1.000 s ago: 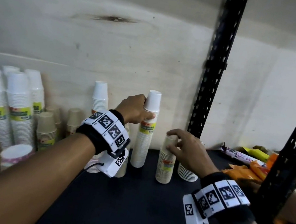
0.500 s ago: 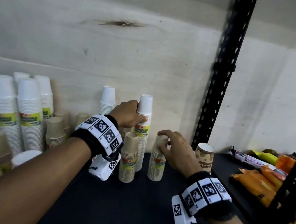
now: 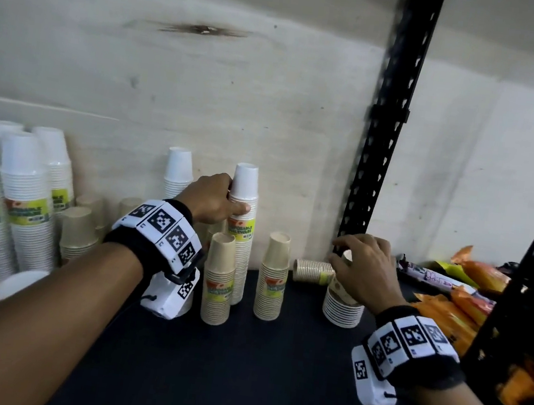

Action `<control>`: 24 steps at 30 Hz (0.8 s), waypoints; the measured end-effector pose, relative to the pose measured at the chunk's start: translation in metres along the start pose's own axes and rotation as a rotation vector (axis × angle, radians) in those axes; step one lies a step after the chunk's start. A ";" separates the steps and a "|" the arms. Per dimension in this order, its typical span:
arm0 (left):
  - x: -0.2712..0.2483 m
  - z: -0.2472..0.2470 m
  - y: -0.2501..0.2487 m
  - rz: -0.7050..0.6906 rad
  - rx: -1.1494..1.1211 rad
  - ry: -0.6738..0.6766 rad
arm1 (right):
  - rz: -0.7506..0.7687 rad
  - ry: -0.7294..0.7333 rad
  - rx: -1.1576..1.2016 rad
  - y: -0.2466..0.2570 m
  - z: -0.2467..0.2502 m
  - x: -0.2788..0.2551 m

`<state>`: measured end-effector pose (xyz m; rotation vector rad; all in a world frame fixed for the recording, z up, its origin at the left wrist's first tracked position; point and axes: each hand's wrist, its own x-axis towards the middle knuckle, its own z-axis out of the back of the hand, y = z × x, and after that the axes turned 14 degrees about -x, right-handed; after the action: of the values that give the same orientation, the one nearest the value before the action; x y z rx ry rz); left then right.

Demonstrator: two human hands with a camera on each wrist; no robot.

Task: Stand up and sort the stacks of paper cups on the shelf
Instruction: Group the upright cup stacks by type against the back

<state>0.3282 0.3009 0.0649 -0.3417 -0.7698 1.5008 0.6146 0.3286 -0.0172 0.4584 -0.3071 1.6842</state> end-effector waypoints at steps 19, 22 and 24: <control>-0.005 0.001 -0.002 0.010 -0.002 -0.009 | 0.135 0.160 0.213 0.023 0.018 -0.040; -0.005 0.002 -0.001 0.012 0.010 -0.009 | 0.150 0.159 0.246 0.028 0.019 -0.041; -0.004 0.002 -0.001 0.012 0.004 -0.006 | 0.162 0.161 0.276 0.030 0.019 -0.042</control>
<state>0.3280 0.2961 0.0660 -0.3390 -0.7710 1.5148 0.5923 0.2784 -0.0181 0.5082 0.0082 1.9196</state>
